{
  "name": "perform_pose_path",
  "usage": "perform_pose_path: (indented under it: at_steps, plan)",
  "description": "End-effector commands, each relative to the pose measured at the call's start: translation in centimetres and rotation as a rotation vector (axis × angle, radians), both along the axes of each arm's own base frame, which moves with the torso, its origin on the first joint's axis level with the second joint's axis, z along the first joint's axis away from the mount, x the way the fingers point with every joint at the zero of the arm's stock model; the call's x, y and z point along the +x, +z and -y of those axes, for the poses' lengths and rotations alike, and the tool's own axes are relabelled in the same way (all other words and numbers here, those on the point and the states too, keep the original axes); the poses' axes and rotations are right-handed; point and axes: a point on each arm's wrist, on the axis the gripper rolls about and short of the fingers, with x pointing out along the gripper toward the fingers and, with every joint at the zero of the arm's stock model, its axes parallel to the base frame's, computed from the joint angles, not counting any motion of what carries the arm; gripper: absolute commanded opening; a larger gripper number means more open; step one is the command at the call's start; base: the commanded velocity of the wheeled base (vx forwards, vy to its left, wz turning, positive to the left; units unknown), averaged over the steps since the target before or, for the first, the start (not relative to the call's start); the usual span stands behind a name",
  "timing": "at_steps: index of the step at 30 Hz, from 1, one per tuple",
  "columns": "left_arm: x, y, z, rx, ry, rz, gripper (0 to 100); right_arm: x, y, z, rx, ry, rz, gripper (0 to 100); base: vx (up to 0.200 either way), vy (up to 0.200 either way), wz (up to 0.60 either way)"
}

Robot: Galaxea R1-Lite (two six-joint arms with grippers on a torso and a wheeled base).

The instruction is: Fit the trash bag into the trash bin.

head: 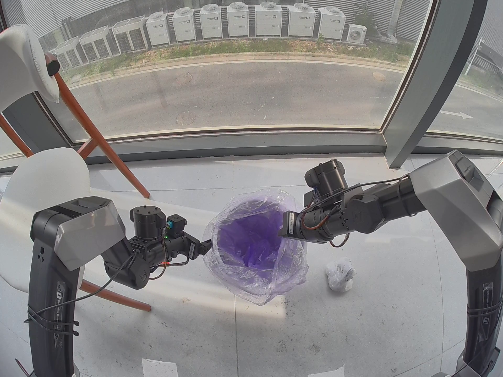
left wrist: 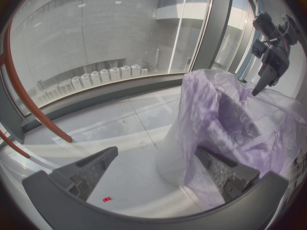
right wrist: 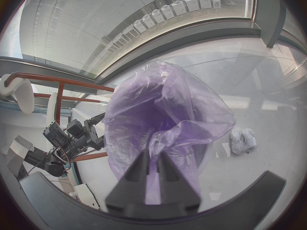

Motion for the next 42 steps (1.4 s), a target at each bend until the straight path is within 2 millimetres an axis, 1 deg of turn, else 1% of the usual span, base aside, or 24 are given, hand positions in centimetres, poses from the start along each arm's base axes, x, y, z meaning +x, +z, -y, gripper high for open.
perform_pose_path:
  at_steps: [1,4,6,9,11,14,15,16,17,18,19,21,23,25,28,30,31,34,38,42]
  plan:
    - [-0.3,0.9,-0.3,-0.007,0.006,0.029,100,-0.4,1.4,-0.3,0.015,0.013,0.028,0,0.000,0.000,0.00]
    - [-0.5,0.9,-0.4,-0.009,0.008,0.029,100,-0.5,1.2,-0.3,0.013,0.014,0.024,0,0.000,0.000,0.00]
    - [-0.5,1.2,-0.8,-0.012,0.017,0.037,100,-0.5,1.5,-0.2,0.017,0.013,0.027,0,0.000,0.000,0.00]
    - [-0.5,2.2,-1.7,-0.024,0.042,0.057,100,-1.0,3.3,0.7,0.031,-0.002,0.051,0,0.000,0.000,0.00]
    - [-0.7,2.7,-2.6,-0.024,0.060,0.060,100,-1.5,3.5,1.7,0.018,-0.013,0.034,0,0.000,0.000,0.00]
    - [-0.9,3.1,-3.4,-0.023,0.078,0.064,100,-1.9,2.1,3.0,-0.020,-0.027,-0.018,0,0.000,0.000,0.00]
    - [-1.0,3.1,-3.6,-0.024,0.082,0.062,100,-2.0,0.9,4.0,-0.052,-0.027,-0.041,0,0.000,0.000,0.00]
    - [-1.0,3.5,-3.6,-0.026,0.083,0.073,100,-2.1,0.1,4.8,-0.080,-0.021,-0.053,0,0.000,0.000,0.00]
    - [-1.0,3.7,-3.6,-0.027,0.083,0.079,100,-2.1,-0.4,5.2,-0.096,-0.013,-0.058,0,0.000,0.000,0.00]
    - [-1.0,3.7,-3.6,-0.027,0.083,0.079,100,-2.1,-0.4,5.2,-0.096,-0.013,-0.058,0,0.000,0.000,0.00]
    - [-1.2,4.3,-3.5,-0.031,0.080,0.092,100,-2.6,-1.7,6.4,-0.140,0.007,-0.087,0,0.000,0.000,0.00]
    - [-1.3,4.7,-3.2,-0.032,0.073,0.096,100,-3.2,-2.8,6.9,-0.166,0.019,-0.121,0,0.000,0.000,0.00]
    - [-1.5,4.9,-2.5,-0.033,0.054,0.099,100,-3.5,-4.1,6.9,-0.186,0.032,-0.152,0,0.000,0.000,0.00]
    - [-1.8,4.8,-1.5,-0.034,0.028,0.097,100,-3.4,-5.2,6.7,-0.184,0.046,-0.143,0,0.000,0.000,0.00]
    - [-2.2,4.7,0.2,-0.035,-0.013,0.092,100,-3.3,-6.3,6.2,-0.174,0.085,-0.069,0,0.000,0.000,0.00]
    - [-2.8,4.6,1.5,-0.035,-0.047,0.082,100,-3.6,-7.2,5.8,-0.188,0.133,-0.030,0,0.000,0.000,0.00]
    - [-2.9,4.5,1.8,-0.034,-0.056,0.077,100,-3.6,-7.4,5.7,-0.192,0.144,-0.021,0,0.000,0.000,0.00]
    - [-4.7,3.7,4.5,-0.027,-0.135,0.034,100,-4.7,-8.9,4.8,-0.213,0.203,-0.016,0,0.000,0.000,0.00]
    - [-6.4,3.2,7.0,-0.022,-0.214,0.002,100,-5.4,-9.7,4.1,-0.222,0.231,-0.031,0,0.000,0.000,0.00]
    - [-6.8,3.0,8.1,-0.025,-0.239,-0.019,100,-5.4,-9.9,3.6,-0.214,0.240,-0.012,0,0.000,0.000,0.00]
